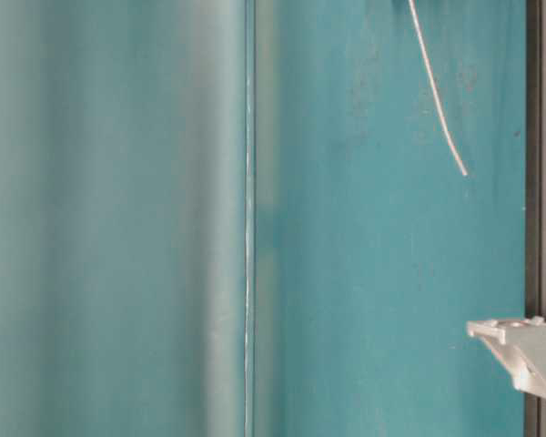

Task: Insert the wire into the hole on the left side and pull it with the left arm.

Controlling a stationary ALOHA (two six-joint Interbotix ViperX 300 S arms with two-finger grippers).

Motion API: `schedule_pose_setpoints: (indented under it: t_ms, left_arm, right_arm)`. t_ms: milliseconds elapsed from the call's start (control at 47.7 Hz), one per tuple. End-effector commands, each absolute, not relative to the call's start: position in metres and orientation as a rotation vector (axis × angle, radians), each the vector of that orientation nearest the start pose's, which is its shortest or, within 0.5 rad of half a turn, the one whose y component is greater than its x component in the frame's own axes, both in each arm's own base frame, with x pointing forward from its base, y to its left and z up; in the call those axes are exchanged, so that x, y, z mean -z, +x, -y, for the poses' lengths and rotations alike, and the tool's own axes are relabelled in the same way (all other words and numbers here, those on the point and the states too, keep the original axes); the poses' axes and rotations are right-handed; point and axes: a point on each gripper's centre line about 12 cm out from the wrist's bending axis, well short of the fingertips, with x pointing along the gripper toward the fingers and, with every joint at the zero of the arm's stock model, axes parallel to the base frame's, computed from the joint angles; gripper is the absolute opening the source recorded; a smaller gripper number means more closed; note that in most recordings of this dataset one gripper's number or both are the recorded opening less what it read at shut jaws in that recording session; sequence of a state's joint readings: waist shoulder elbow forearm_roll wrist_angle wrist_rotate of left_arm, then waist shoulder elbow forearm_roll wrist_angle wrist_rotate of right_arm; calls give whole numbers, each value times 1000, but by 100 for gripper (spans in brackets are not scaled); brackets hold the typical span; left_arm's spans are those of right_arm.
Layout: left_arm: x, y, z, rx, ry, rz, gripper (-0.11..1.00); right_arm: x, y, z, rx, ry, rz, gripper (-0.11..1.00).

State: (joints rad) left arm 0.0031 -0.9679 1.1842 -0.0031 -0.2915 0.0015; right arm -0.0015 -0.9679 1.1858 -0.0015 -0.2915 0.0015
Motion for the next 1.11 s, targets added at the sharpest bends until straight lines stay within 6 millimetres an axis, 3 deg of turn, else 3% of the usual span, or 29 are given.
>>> schedule_pose_setpoints:
  t_ms: [0, 42, 147, 293, 398, 503, 608, 691, 901, 1089]
  left_arm:
    - [-289, 200, 0, -2, -40, 73, 24]
    - [-287, 200, 1, 0, -39, 69, 22]
    - [-285, 199, 2, 9, -39, 75, 2]
    - [-285, 198, 4, 18, -30, 95, -7]
    - [-282, 198, 4, 18, -27, 87, 1]
    - [-276, 197, 4, 18, -27, 78, 17]
    - [-273, 196, 4, 17, -27, 81, 39]
    - [-271, 195, 4, 17, -25, 84, 50]
    - [-266, 194, 4, 17, -23, 73, 54]
    - [-251, 205, 4, 13, -22, 33, 56]
  right_arm:
    - [-293, 199, 2, 9, 9, 84, 24]
    - [-289, 199, 2, 9, 10, 81, 22]
    - [-282, 201, 2, 11, 15, 75, 4]
    - [-276, 207, 2, 10, 41, 48, 3]
    - [-271, 212, 2, 11, 53, 17, 3]
    - [-266, 216, 2, 10, 54, -4, 6]
    - [-263, 219, 2, 12, 55, -18, 16]
    - [-263, 220, 2, 12, 58, -20, 29]
    - [-260, 222, 2, 12, 87, -26, 62]
    - [-249, 229, 3, 15, 97, -73, 67]
